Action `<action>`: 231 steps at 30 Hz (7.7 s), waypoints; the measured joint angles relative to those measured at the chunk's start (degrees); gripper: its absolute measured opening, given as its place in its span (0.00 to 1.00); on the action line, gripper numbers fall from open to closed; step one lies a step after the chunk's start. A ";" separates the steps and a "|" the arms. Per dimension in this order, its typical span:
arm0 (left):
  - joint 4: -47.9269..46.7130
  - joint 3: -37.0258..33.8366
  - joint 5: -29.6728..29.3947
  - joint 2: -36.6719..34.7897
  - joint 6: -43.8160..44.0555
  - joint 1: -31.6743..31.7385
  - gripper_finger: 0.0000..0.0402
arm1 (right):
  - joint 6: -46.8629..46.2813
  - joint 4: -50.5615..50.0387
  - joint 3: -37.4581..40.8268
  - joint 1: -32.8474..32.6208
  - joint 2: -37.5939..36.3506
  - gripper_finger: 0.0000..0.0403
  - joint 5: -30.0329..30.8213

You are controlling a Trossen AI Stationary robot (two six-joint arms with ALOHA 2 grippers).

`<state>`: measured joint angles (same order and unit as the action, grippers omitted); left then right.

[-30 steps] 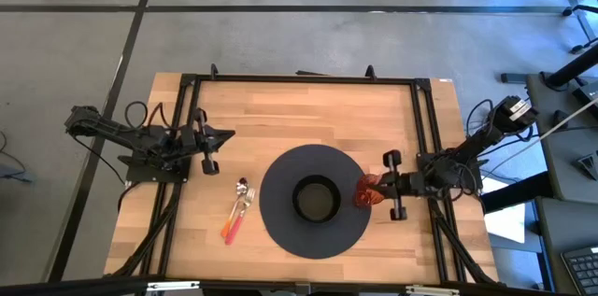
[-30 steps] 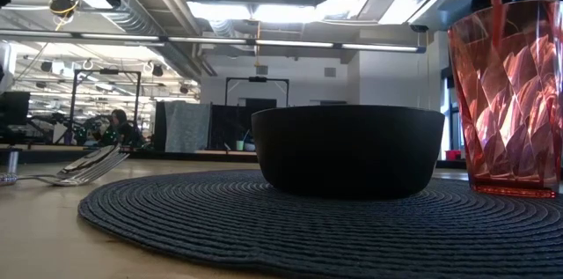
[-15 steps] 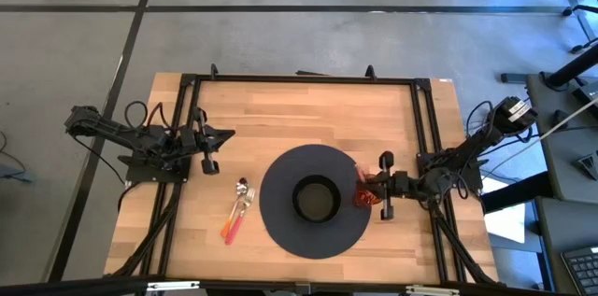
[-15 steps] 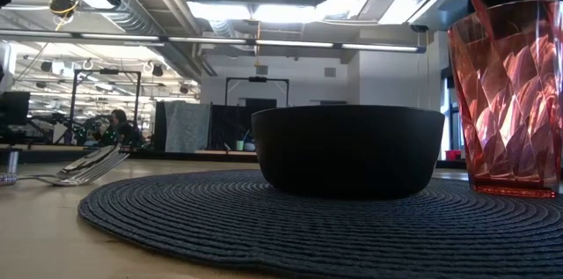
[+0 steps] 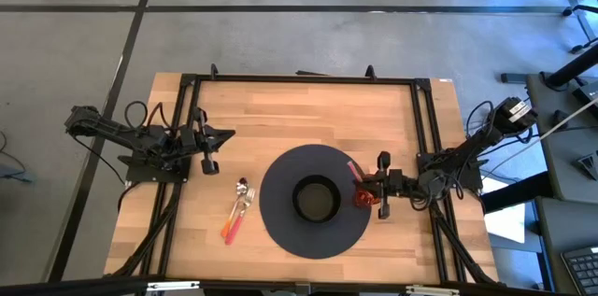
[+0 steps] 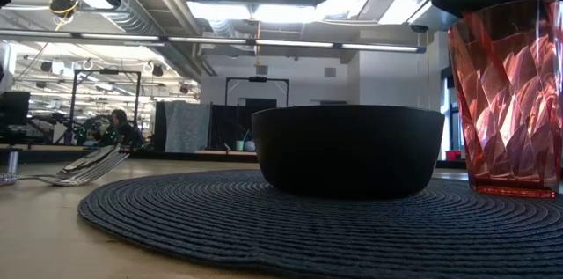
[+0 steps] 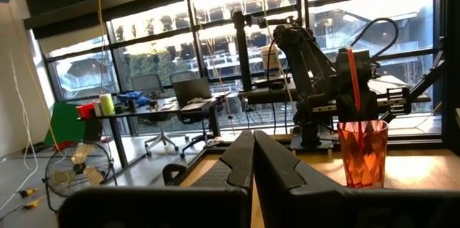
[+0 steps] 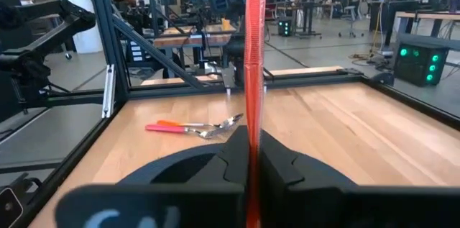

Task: Pick & Place Utensil
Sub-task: Put the red straw into the orange cup on the mat, then put the orange spoon into the black bowl on the mat

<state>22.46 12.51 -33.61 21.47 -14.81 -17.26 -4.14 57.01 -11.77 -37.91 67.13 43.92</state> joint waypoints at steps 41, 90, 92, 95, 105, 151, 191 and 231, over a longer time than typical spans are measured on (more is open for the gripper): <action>-0.01 0.00 0.00 0.00 0.13 0.00 0.00 | -0.17 0.89 0.00 0.42 0.00 0.28 -2.51; -7.30 0.02 0.09 0.07 6.14 0.00 0.01 | 15.54 -42.55 -4.77 5.51 -52.15 0.01 -24.87; -7.32 0.02 0.07 0.07 6.14 0.00 0.00 | 14.74 -40.71 -2.08 7.78 -54.52 0.01 -25.57; -7.34 0.01 0.04 0.07 6.14 0.02 0.01 | 9.71 -41.83 1.78 11.38 -56.92 0.01 -25.92; -7.71 0.01 -0.55 0.07 7.80 0.00 0.01 | 5.77 -41.66 8.40 17.07 -60.01 0.01 -31.24; -24.35 10.32 -10.13 14.41 27.85 -4.82 0.01 | 19.04 -30.59 11.34 17.07 -60.92 0.04 -23.85; -81.79 45.16 13.33 74.10 91.82 -22.56 0.01 | 17.99 -25.89 11.34 17.06 -60.92 0.04 -24.01; -72.17 45.06 21.31 76.91 90.49 -18.62 0.26 | 16.10 -28.43 11.37 17.05 -60.92 0.04 -24.02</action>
<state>-49.71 57.58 -12.29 98.39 75.68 -35.88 11.97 28.59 -0.40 -20.86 6.22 19.90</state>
